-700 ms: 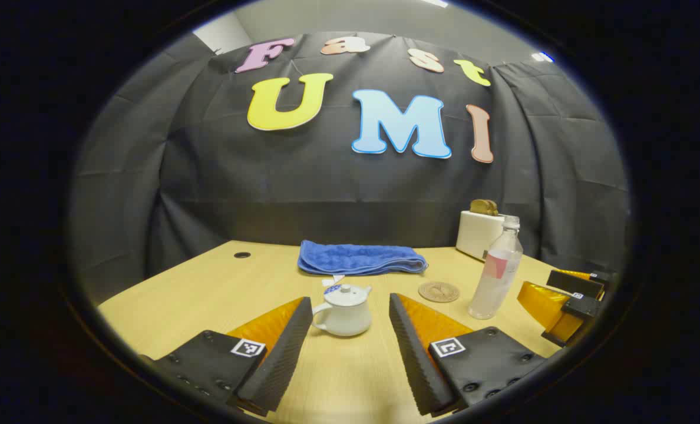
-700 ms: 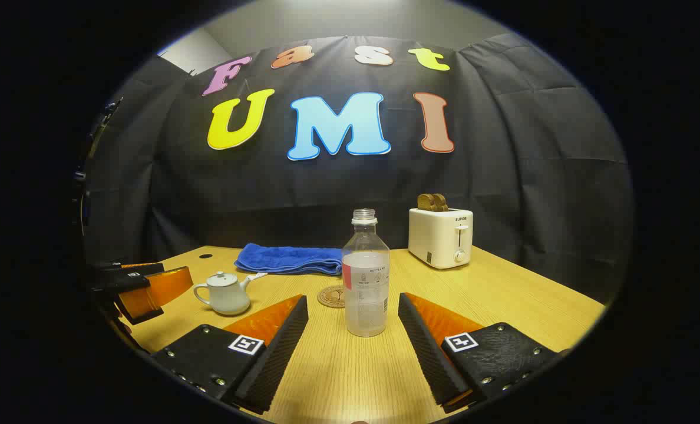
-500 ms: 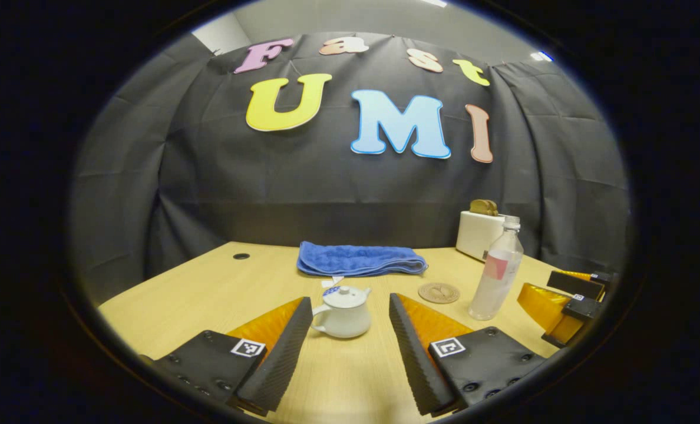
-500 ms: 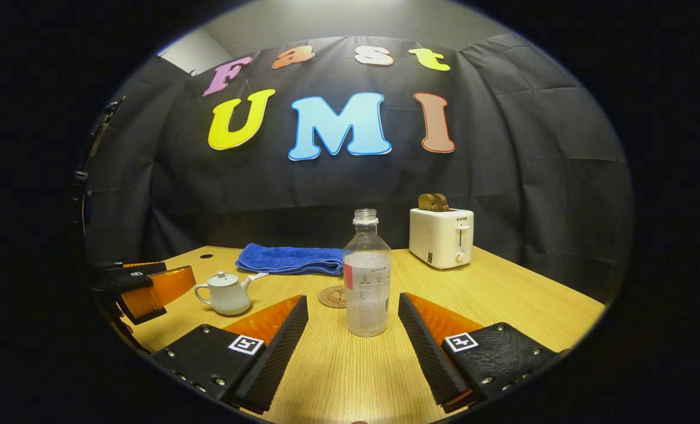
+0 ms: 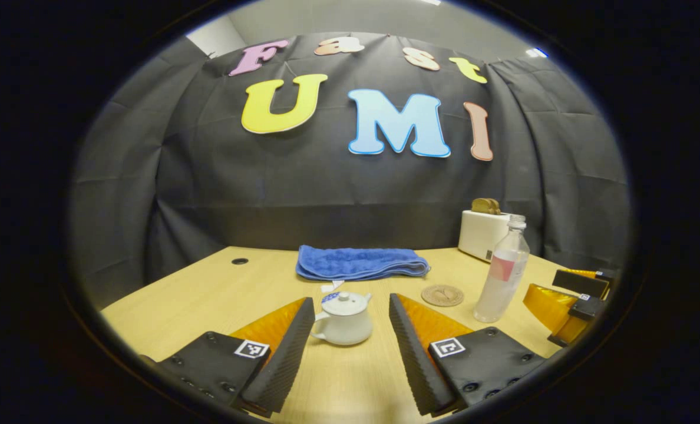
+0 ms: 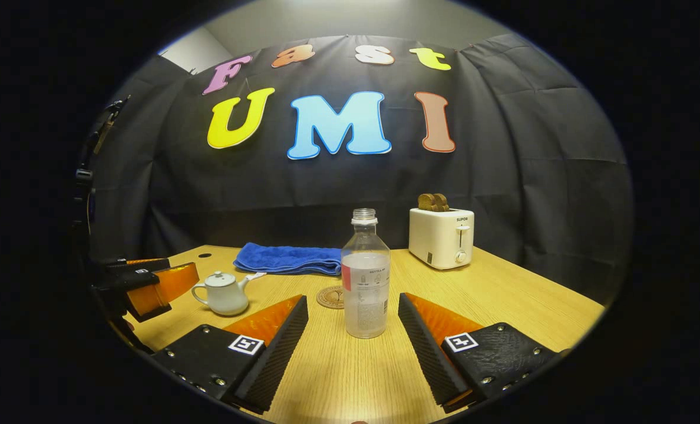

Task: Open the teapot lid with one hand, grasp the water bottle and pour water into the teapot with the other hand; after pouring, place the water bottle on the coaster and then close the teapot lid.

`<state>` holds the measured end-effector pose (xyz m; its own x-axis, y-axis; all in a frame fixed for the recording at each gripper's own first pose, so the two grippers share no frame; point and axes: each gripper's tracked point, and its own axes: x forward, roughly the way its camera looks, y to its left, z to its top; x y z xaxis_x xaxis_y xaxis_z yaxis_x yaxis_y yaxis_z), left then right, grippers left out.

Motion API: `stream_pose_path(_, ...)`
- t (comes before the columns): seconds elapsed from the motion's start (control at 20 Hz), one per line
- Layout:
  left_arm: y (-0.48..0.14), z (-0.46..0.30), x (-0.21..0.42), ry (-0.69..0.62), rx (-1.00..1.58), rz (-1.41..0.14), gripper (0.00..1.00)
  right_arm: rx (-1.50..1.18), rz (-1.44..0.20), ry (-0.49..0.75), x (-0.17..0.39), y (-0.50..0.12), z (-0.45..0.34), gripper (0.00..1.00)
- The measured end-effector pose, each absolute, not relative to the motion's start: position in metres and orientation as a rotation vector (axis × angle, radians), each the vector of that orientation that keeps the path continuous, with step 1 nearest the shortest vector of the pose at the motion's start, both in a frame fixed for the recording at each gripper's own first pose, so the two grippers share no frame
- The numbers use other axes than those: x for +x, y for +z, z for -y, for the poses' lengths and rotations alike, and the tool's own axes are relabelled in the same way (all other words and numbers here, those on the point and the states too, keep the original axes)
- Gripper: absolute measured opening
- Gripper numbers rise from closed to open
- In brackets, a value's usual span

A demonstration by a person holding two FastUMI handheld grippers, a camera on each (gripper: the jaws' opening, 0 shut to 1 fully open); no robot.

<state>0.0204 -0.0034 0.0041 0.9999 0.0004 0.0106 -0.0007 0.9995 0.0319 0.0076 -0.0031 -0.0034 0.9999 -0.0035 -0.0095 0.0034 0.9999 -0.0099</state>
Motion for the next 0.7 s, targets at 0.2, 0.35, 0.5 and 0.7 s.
stream_pose_path(0.2, 0.004, 0.003, 0.047, 0.006, 0.055, -0.003, 0.84, -0.011, -0.025, -0.004, 0.011, -0.009, 0.004, 0.96)
stream_pose_path(0.35, 0.007, 0.001, 0.077, 0.014, 0.053, -0.008, 0.84, -0.012, -0.033, -0.012, 0.012, -0.012, 0.009, 0.96)
stream_pose_path(0.5, 0.006, -0.002, 0.103, 0.029, 0.068, -0.03, 0.79, -0.008, -0.045, -0.026, 0.011, -0.016, 0.017, 0.96)
stream_pose_path(0.7, -0.008, -0.004, 0.124, 0.053, 0.096, -0.071, 0.79, 0.009, -0.059, -0.051, 0.013, -0.022, 0.031, 0.96)
